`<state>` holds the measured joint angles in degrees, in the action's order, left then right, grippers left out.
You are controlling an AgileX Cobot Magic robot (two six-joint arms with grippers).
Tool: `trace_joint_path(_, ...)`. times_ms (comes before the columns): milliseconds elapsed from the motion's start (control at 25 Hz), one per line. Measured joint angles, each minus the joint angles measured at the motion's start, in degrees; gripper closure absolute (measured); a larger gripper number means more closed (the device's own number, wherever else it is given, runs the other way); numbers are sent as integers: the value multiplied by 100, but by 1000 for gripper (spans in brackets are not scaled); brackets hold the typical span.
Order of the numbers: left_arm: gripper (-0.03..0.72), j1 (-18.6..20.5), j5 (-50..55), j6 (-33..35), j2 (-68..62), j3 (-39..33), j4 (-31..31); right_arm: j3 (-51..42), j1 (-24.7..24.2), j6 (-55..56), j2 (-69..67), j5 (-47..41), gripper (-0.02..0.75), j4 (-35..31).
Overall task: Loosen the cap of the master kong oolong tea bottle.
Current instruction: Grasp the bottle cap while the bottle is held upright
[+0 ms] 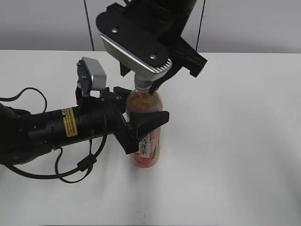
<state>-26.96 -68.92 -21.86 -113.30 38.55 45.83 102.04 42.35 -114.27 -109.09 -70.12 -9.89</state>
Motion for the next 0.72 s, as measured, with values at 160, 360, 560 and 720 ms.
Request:
trace_joint_path(160,231,0,0,0,0,0,0,0,0,1101,14,0,225,-59)
trace_joint_path(360,231,0,0,0,0,0,0,0,0,3090,209,0,215,-271)
trace_joint_path(560,231,0,26,0,0,7,5,0,0,5095,330,0,215,-326)
trace_joint_path(720,231,0,33,0,0,7,5,0,4,6498,330,0,215,-326)
